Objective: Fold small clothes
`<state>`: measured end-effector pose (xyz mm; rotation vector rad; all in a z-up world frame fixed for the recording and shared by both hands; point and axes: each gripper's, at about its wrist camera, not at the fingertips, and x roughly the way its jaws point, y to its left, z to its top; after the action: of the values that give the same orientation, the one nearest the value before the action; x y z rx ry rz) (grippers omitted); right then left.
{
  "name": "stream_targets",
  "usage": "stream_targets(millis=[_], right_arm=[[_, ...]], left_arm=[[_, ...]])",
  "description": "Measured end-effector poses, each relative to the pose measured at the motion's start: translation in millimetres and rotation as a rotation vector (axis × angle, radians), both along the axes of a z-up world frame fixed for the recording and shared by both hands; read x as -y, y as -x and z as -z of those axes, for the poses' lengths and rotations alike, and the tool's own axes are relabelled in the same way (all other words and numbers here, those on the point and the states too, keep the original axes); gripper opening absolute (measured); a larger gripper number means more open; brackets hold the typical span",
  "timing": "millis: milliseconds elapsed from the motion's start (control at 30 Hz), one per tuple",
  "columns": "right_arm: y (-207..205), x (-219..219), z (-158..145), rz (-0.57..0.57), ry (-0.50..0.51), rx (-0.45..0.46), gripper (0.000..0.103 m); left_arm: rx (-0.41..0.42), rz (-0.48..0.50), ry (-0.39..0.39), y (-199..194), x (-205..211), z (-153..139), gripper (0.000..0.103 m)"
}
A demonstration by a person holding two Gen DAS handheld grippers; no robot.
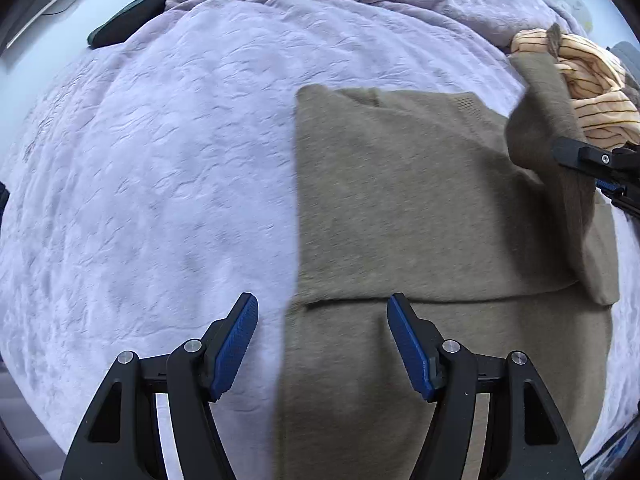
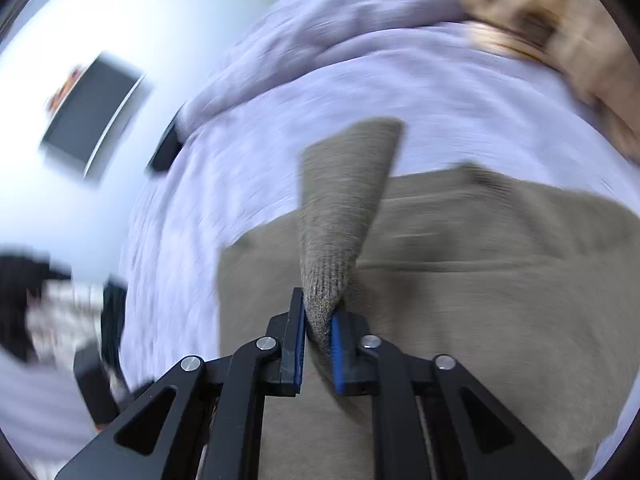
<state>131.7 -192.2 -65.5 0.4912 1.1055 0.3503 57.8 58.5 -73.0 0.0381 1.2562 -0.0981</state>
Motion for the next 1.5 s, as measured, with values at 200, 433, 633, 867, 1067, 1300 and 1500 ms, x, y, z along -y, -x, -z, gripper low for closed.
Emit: stream_targets(millis=[200, 433, 633, 867, 1067, 1300, 1500], right_arm=[[12, -84, 7, -0.273, 0.121, -0.023, 0.062], [59, -15, 25, -0.035, 0.050, -0.173, 0.063], [118, 102, 41, 0.342, 0.001, -0.277, 0.063], [146, 177, 67, 0.603, -0.103, -0.335, 0.055], [145, 202, 83, 0.697, -0.222, -0.310, 0.015], [149, 210, 91, 0.713, -0.179, -0.347, 0.012], [153, 186, 61, 0.531, -0.005, -0.341, 0.048]], left_arm=[[-0.009, -0.056, -0.025, 7, -28, -1, 0.068], [-0.003, -0.055, 0.005, 8, -31, -9, 0.068], [-0.008, 0.003, 0.030, 1, -4, -11, 0.068], [-0.038, 0.069, 0.011, 8, 27, -8, 0.068], [0.026, 0.072, 0.021, -16, 48, -11, 0.068], [-0.039, 0.089, -0.056, -19, 59, 13, 0.068], [-0.093, 0.113, -0.065, 8, 53, 7, 0.068]])
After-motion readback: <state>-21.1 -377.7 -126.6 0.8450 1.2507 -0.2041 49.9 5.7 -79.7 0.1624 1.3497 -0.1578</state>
